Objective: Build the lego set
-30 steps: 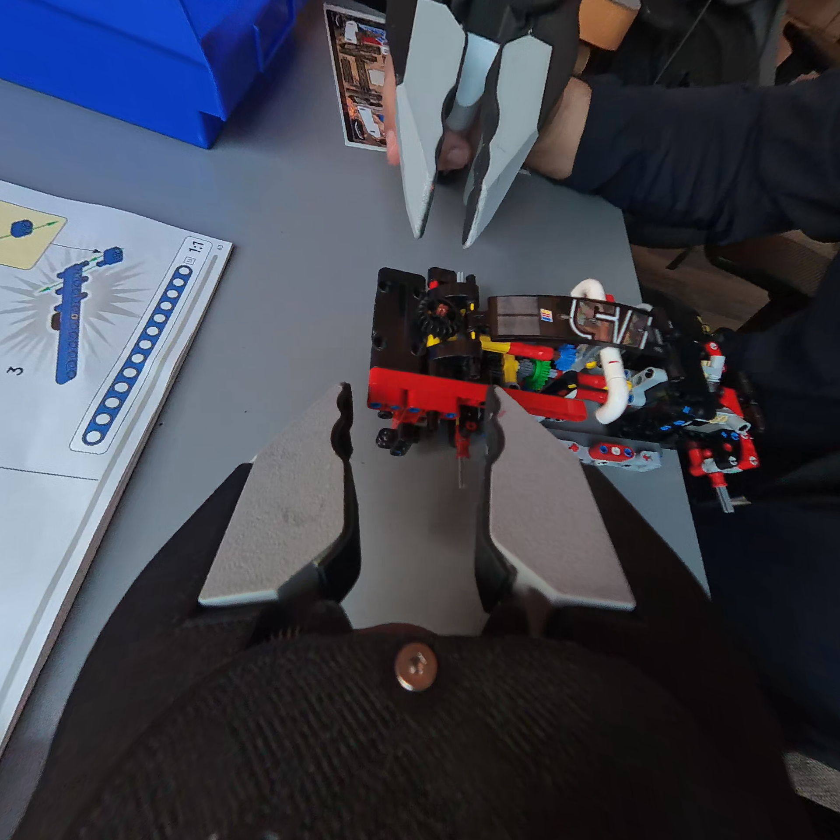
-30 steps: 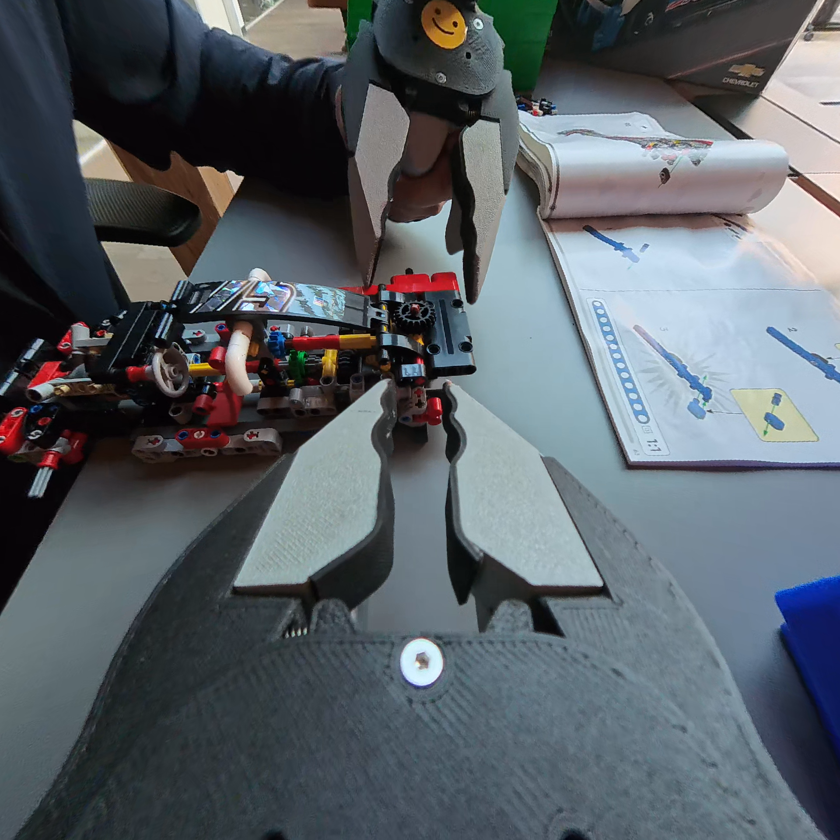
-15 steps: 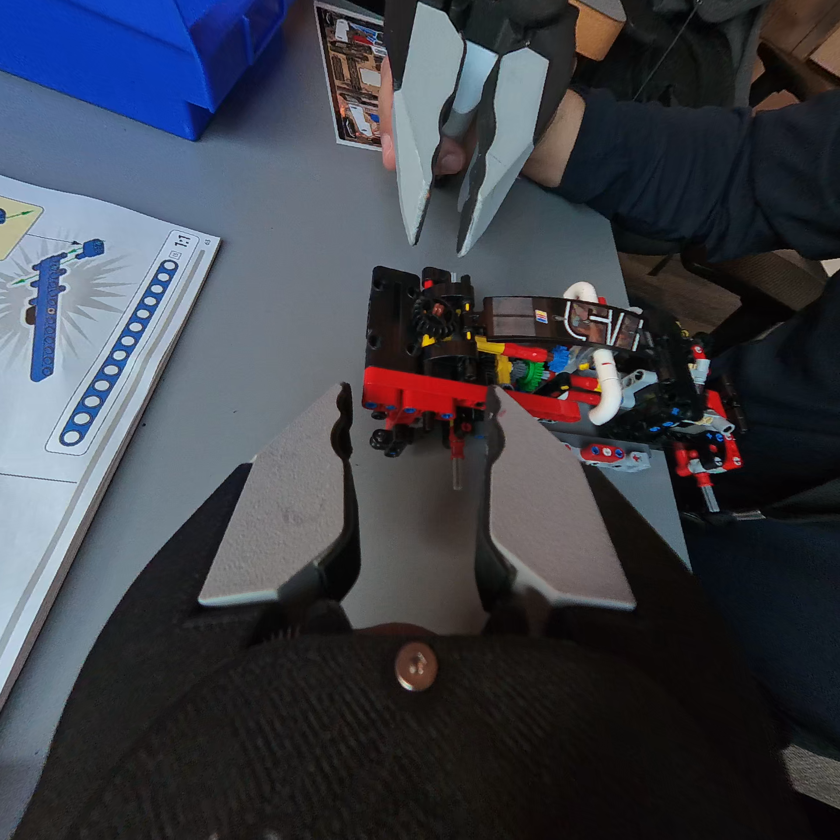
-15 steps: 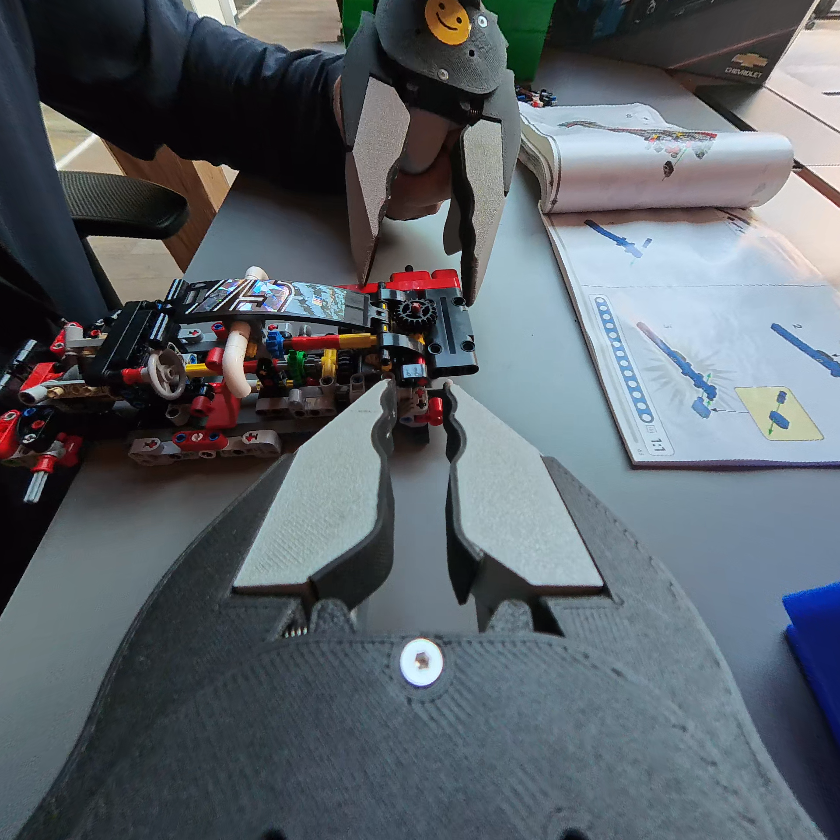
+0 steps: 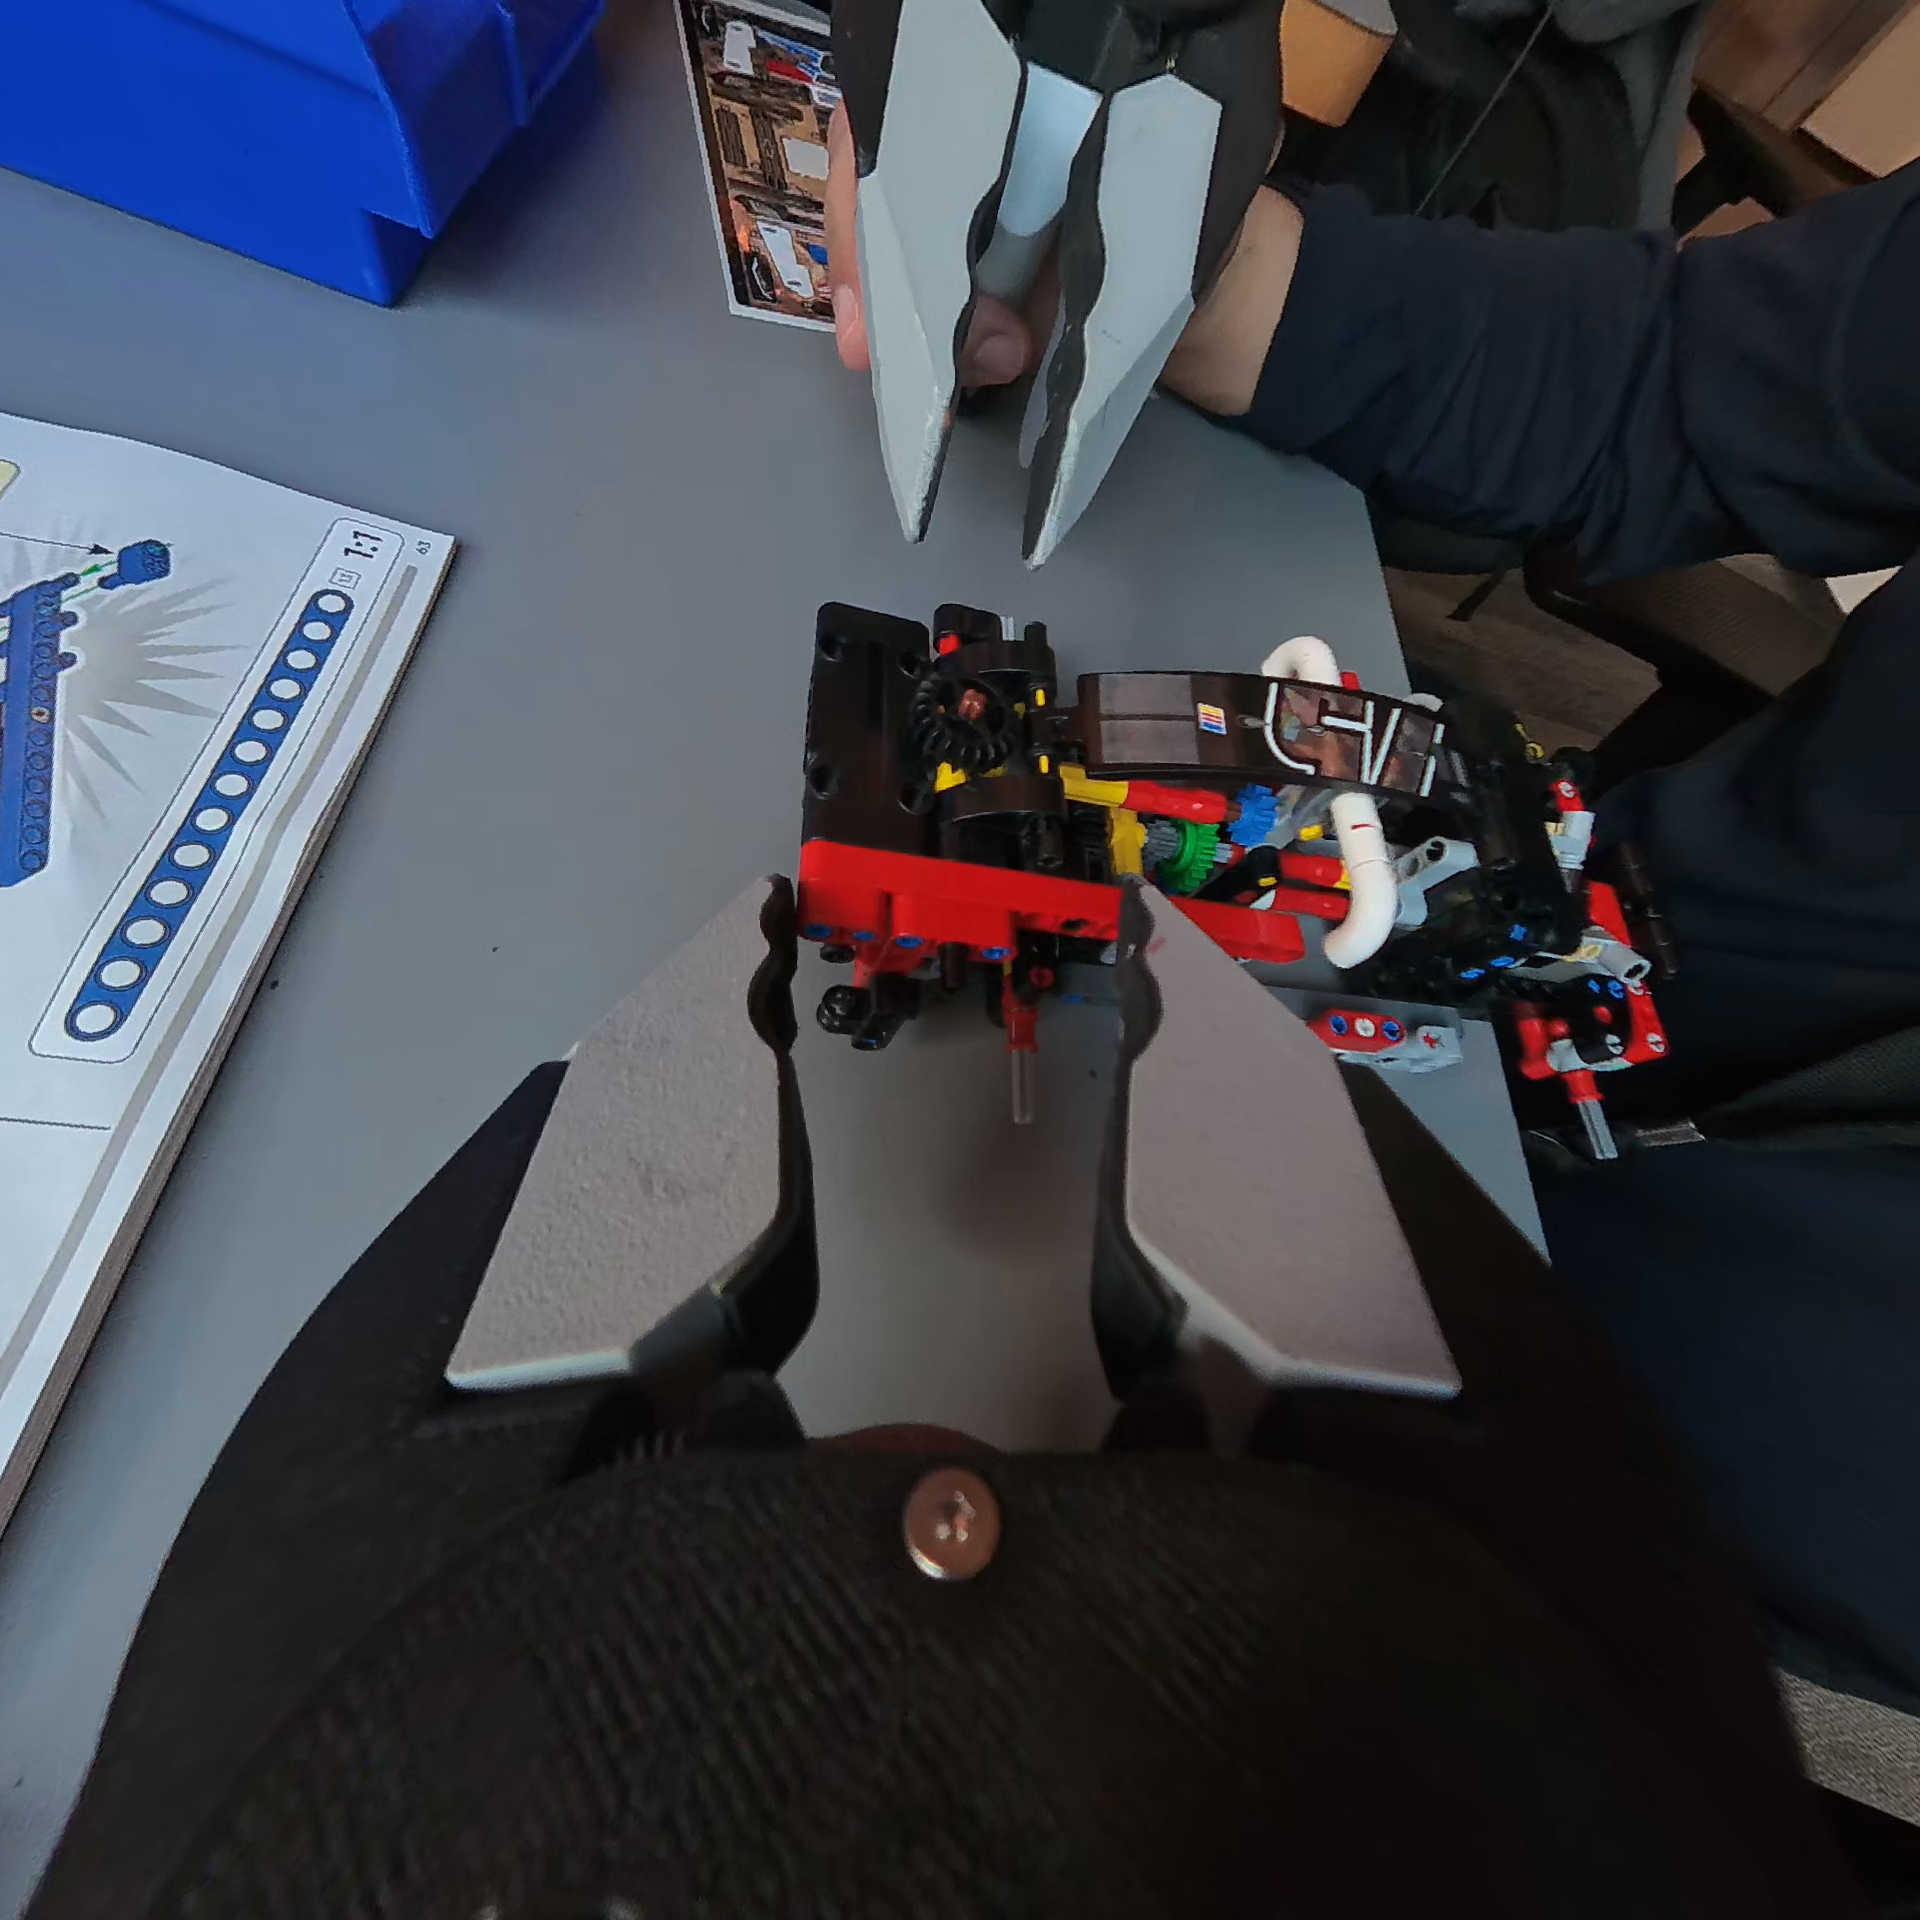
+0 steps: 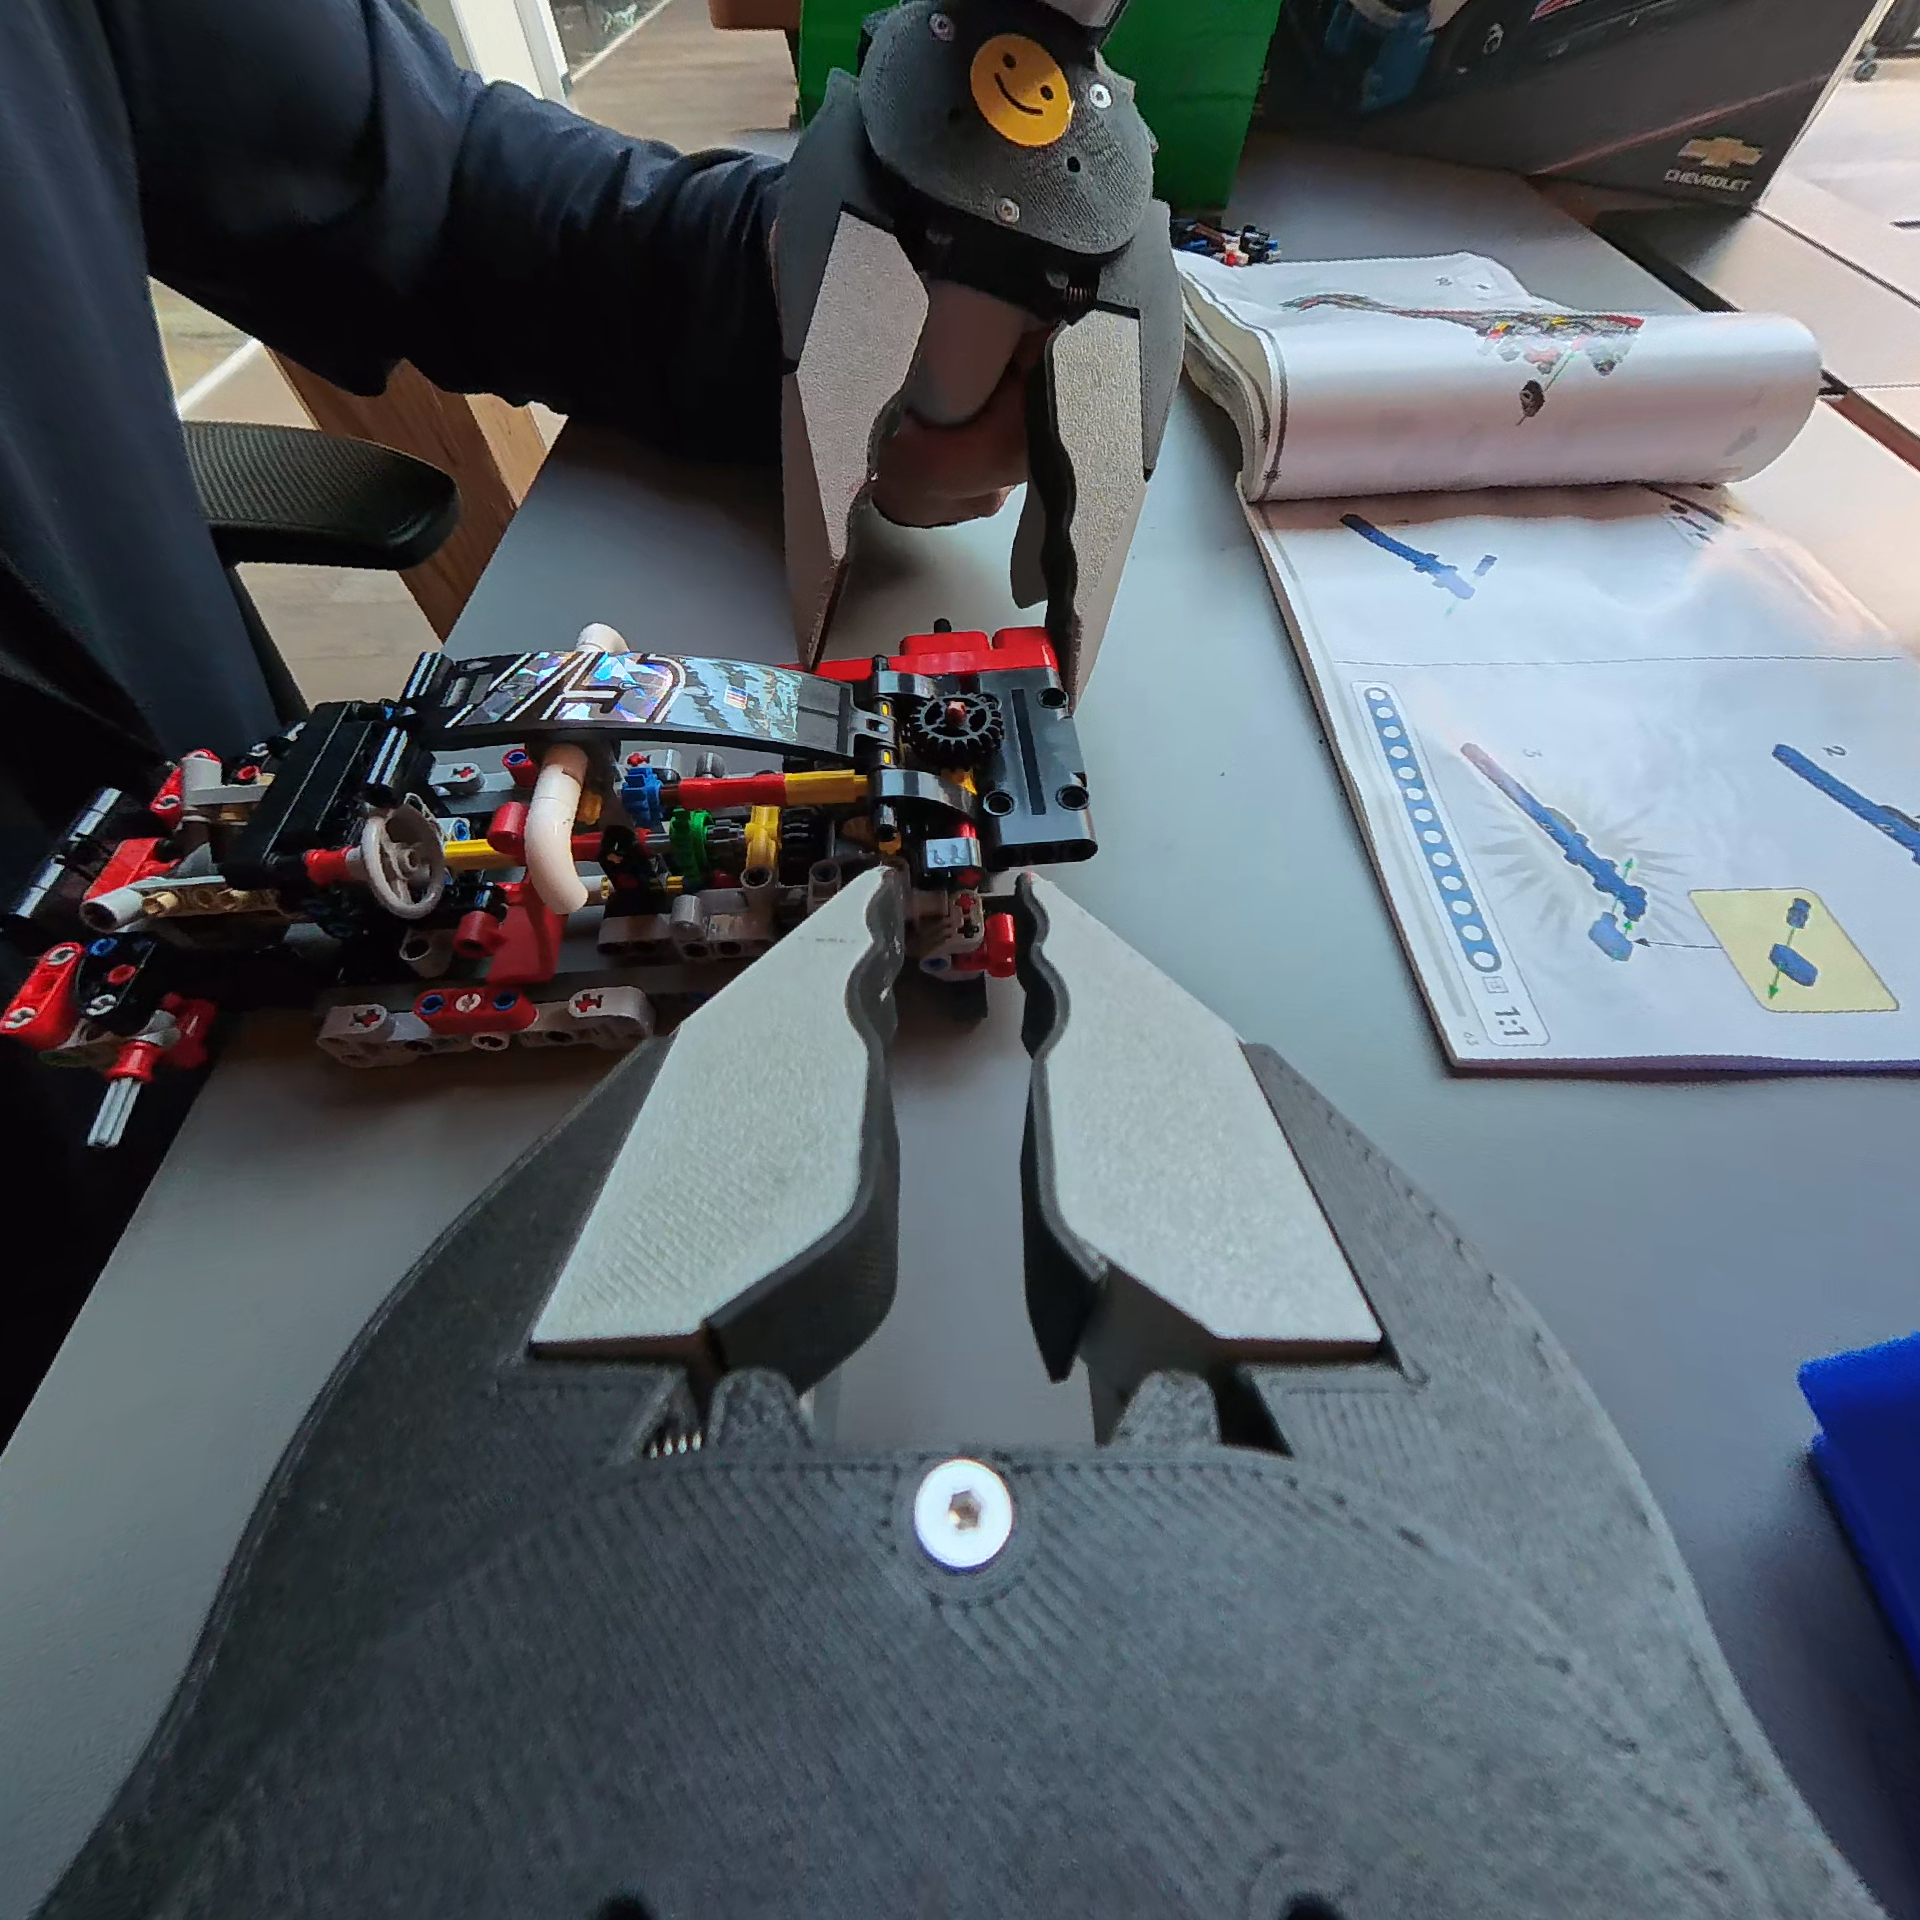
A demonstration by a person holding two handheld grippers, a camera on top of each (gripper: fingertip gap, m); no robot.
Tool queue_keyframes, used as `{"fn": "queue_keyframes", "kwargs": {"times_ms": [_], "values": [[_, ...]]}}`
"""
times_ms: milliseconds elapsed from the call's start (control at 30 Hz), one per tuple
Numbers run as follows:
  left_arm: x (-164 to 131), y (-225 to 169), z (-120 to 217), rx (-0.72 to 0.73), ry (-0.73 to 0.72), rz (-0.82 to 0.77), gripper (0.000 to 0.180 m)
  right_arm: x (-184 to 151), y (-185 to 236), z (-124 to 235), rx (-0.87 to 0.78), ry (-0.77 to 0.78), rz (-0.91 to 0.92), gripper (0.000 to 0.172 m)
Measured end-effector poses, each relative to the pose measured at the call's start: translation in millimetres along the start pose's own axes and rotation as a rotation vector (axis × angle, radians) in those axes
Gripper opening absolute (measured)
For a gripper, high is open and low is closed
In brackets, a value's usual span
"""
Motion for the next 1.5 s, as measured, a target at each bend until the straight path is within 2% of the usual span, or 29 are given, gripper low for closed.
{"fn": "queue_keyframes", "kwargs": {"times_ms": [300, 833, 1500], "values": [[-2, 0, 0, -0.022, 0.01, 0.013, 0.063, 0, 2, -3, -0.001, 0.021, 0.018, 0.019], [-4, 3, -2, -0.06, -0.008, 0.035, 0.062, 1, 7, -11, -0.021, 0.059, 0.057, 0.01], [-4, 6, -3, -0.079, -0.036, 0.081, 0.052, 2, 4, -10, 0.013, 0.05, 0.028, 0.008]]}}
Point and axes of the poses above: each gripper's, where its closed fingertips meet, z back along the fingers, x out of its top, y = z × x across the jaws, the point moved 10 cm from there along z, back along the fingers, and after that the axes turned 3 degrees about -x, right-handed, at the moved point
